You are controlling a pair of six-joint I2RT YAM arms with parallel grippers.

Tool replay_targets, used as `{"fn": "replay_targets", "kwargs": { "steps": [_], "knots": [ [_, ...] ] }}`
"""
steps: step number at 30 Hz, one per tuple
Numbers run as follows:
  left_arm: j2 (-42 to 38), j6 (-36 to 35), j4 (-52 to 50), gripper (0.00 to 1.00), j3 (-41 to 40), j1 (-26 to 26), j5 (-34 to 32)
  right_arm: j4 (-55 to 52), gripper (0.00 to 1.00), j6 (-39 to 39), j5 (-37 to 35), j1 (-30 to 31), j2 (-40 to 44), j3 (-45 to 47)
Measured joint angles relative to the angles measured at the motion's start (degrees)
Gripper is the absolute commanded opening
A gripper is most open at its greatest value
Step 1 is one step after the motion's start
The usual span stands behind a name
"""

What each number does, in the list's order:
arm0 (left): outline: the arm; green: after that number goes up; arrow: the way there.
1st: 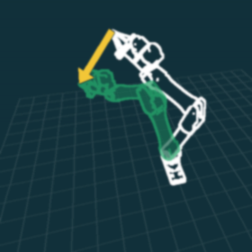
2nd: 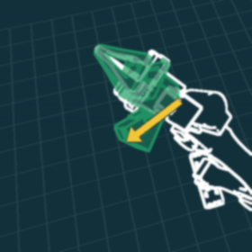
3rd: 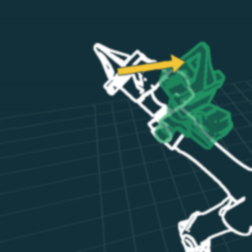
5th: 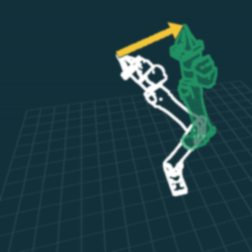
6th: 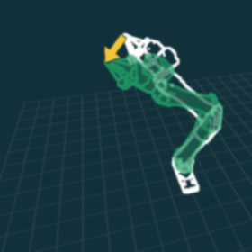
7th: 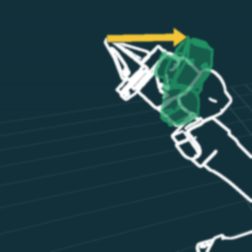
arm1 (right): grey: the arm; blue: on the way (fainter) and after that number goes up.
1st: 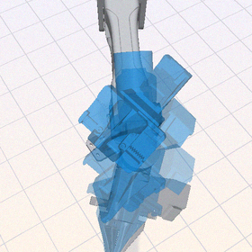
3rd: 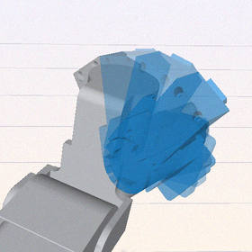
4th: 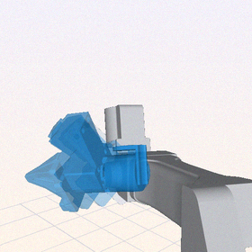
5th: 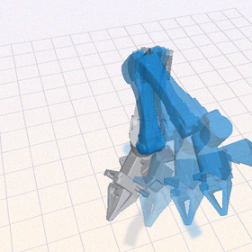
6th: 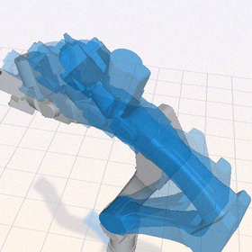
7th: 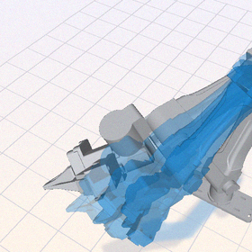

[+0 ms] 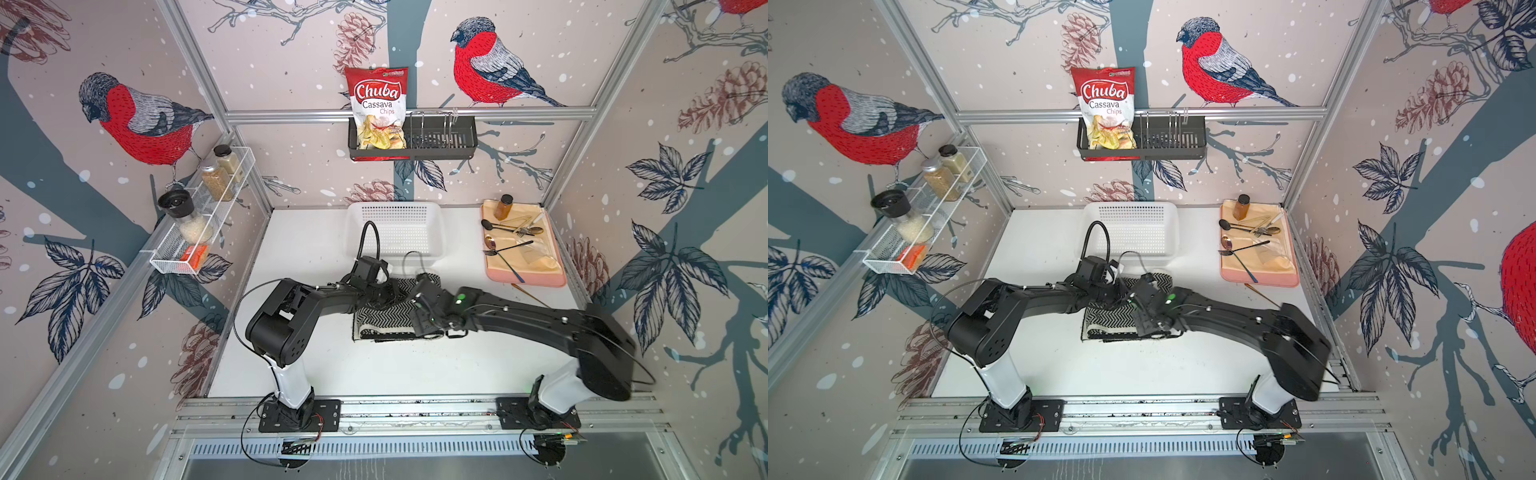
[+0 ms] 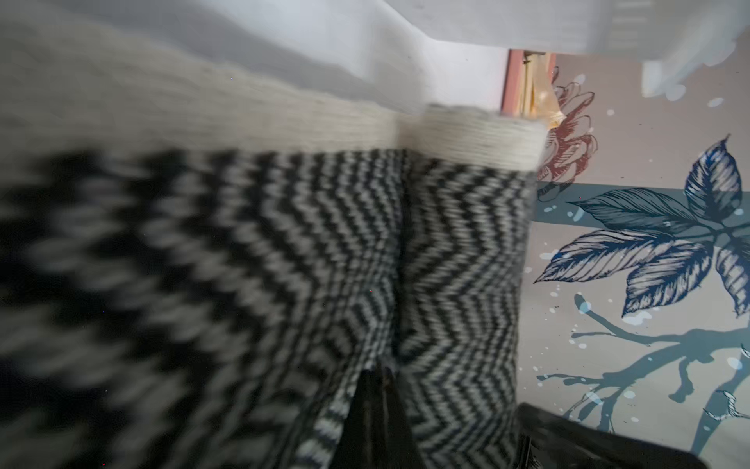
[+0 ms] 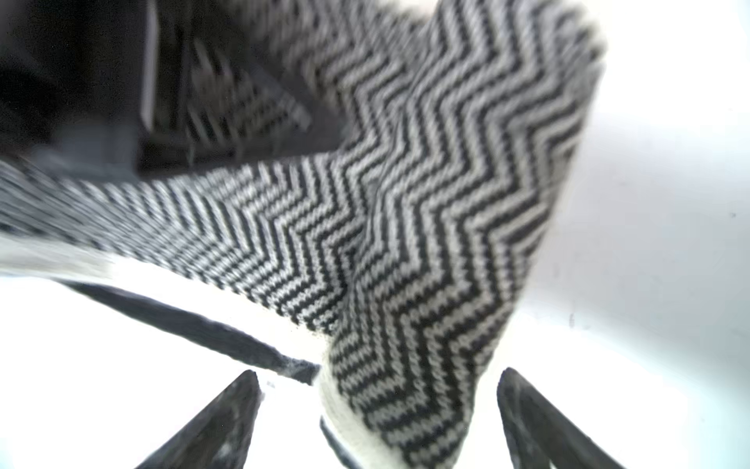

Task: Roll up the scarf and place it into the basket
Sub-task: Roll the scarf at the center of the board.

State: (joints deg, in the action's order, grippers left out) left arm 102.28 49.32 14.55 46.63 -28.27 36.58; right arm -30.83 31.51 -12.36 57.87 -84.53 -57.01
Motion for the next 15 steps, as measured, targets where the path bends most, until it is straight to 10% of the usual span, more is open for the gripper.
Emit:
{"fn": "replay_targets", "kwargs": {
  "steps": [15],
  "knots": [
    [-0.96,-1.62,-1.03,0.00,0.33,0.37,-0.33,16.04,0.89,5.20,13.73,-19.67,16.20,22.88]
  ]
}}
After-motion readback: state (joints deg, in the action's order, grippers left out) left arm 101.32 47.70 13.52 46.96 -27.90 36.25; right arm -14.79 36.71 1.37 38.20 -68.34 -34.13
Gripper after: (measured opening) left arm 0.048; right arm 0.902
